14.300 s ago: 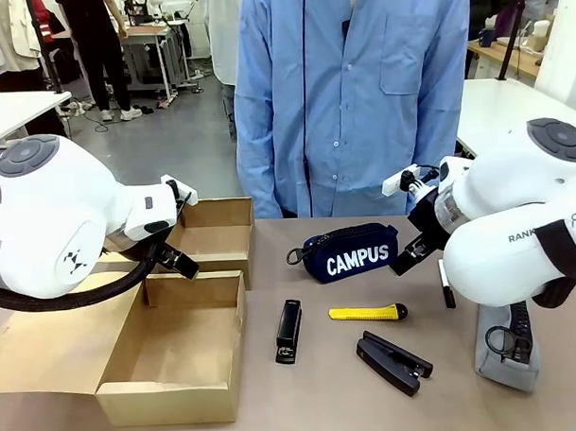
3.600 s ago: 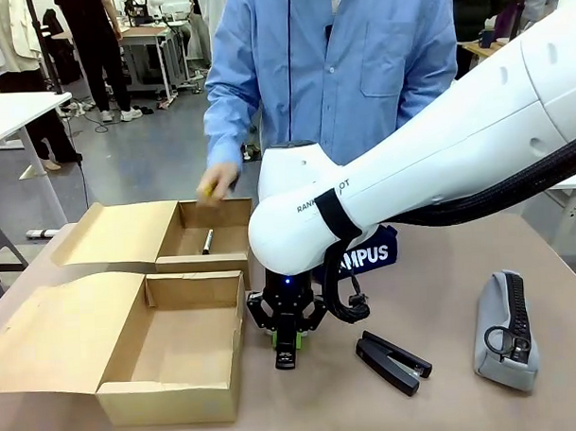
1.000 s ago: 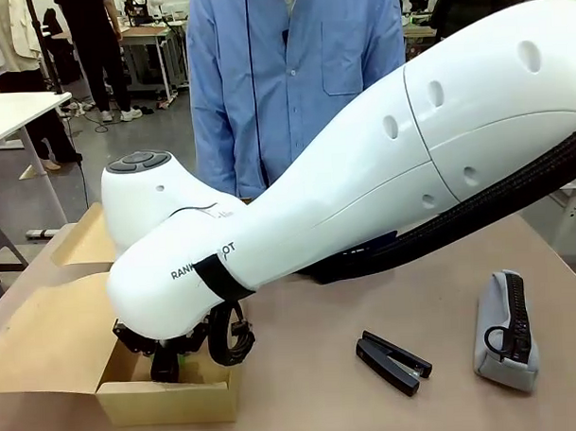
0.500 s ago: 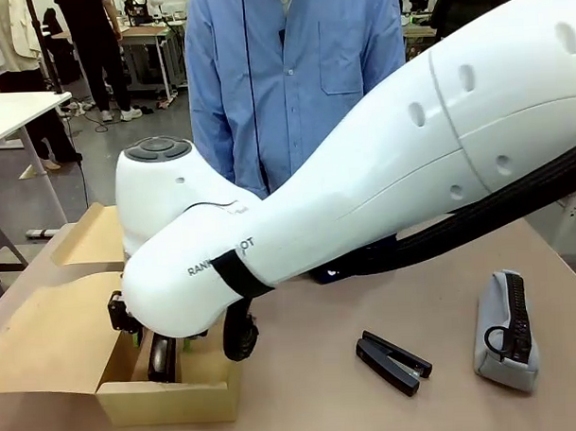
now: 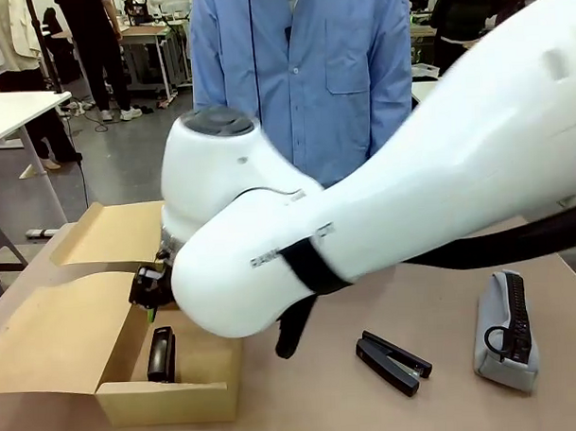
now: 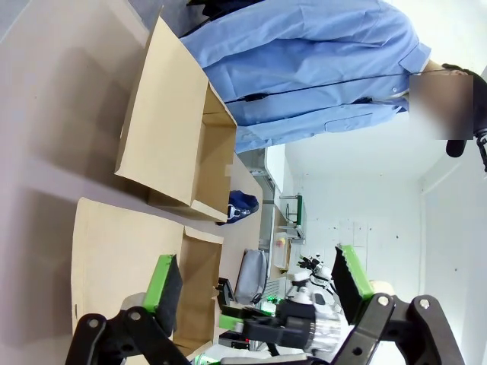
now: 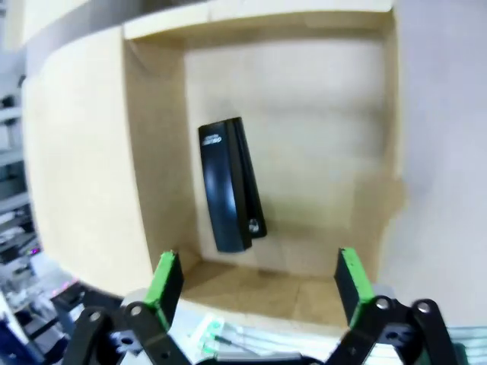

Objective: Place items inside the box.
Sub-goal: Pick up a Pencil pouch or Stapler and place it inside the Mailer Box closest to the robot.

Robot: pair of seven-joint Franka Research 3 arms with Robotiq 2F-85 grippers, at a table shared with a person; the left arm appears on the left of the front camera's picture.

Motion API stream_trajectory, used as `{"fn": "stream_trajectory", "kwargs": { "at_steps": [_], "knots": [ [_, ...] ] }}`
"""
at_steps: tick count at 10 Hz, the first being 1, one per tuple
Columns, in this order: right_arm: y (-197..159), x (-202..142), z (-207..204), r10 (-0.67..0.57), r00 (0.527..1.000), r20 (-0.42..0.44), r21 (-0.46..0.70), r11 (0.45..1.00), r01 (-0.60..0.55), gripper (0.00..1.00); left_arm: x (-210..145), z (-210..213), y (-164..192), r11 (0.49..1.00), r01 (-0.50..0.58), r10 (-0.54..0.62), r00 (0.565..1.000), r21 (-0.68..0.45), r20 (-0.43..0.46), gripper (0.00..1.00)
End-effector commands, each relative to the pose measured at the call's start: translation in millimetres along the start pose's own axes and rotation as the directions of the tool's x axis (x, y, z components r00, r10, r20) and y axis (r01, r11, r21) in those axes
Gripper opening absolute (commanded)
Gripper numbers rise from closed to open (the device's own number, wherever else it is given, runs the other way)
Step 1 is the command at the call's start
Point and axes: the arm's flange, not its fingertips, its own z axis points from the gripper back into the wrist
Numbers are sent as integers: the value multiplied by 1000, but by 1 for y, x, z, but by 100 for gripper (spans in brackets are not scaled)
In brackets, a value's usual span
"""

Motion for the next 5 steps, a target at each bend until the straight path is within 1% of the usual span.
{"fn": "stream_trajectory", "kwargs": {
  "at_steps": [1, 2, 3, 4, 5],
  "knots": [
    [-63, -11, 78, 53, 997, -59, 191, 981, -41, 100, -1, 1, 1, 1000, 19, -19, 1000, -15, 0, 100],
    [-102, -22, 116, 69, 994, -85, 299, 953, -41, 100, -1, 1, 1, 1000, 19, -19, 1000, -15, 0, 100],
    [-145, -43, 148, -23, 1000, -5, 380, 924, 24, 100, -1, 1, 1, 1000, 19, -19, 1000, -15, 0, 100],
    [-168, -61, 159, -160, 985, 72, 379, 917, 121, 100, -1, 1, 1, 1000, 19, -19, 1000, -15, 0, 100],
    [-50, -24, 101, 0, 1000, 22, 257, 966, -6, 100, -1, 1, 1, 1000, 19, -19, 1000, -15, 0, 100]
  ]
}}
